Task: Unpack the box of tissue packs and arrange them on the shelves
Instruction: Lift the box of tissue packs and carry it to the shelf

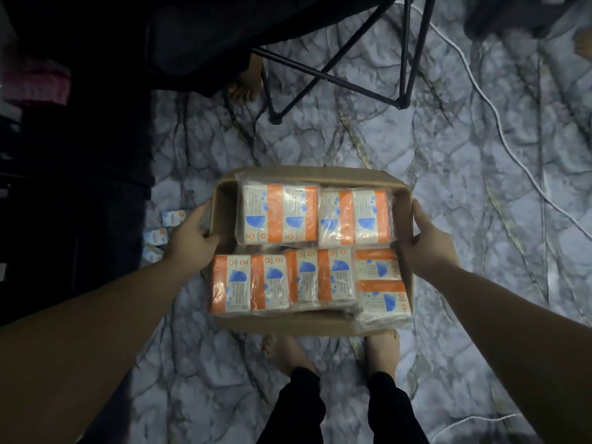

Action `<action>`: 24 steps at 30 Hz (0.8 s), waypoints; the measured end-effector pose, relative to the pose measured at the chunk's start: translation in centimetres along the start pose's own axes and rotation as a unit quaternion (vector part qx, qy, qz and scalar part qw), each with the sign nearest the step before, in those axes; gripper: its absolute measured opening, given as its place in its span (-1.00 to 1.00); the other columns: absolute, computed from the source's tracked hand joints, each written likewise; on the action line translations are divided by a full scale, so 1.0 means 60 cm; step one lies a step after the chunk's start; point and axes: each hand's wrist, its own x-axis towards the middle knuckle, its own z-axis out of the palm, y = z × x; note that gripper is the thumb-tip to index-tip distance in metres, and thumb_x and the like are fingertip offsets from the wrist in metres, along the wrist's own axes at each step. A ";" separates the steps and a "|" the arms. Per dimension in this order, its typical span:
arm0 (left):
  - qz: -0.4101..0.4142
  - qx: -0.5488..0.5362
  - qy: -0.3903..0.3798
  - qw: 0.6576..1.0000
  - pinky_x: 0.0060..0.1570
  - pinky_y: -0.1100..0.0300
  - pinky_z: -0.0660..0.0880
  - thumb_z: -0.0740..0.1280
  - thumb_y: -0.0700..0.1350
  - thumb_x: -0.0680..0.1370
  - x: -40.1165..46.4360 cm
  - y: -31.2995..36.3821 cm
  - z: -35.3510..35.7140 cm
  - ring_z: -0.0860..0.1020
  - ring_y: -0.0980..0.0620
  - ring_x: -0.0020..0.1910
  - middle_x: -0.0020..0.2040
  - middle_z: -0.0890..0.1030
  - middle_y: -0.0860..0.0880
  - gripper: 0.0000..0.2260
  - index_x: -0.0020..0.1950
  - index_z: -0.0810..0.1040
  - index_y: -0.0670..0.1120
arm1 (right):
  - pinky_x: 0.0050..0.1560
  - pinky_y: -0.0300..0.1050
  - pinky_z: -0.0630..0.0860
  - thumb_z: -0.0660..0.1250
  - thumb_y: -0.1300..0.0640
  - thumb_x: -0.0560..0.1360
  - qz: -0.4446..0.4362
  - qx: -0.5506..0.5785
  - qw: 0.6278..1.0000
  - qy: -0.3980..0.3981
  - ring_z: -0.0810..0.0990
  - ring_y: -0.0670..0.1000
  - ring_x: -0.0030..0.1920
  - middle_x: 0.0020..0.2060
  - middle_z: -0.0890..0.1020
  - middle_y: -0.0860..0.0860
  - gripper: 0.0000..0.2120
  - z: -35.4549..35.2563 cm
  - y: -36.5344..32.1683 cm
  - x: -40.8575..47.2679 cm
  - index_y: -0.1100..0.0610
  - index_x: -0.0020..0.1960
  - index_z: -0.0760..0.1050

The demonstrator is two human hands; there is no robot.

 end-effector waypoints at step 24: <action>-0.207 -0.217 0.264 0.917 -0.15 0.21 0.46 0.39 -0.04 0.55 -0.539 -0.263 0.053 0.61 0.14 -0.18 -0.24 0.63 0.19 -0.45 0.49 0.36 0.33 | -0.18 -0.08 0.52 0.29 -0.10 0.62 -0.361 -0.279 0.881 -0.126 0.56 -0.04 -0.26 -0.19 0.66 -0.05 -0.25 0.047 -0.238 -0.148 -0.39 0.62 -0.10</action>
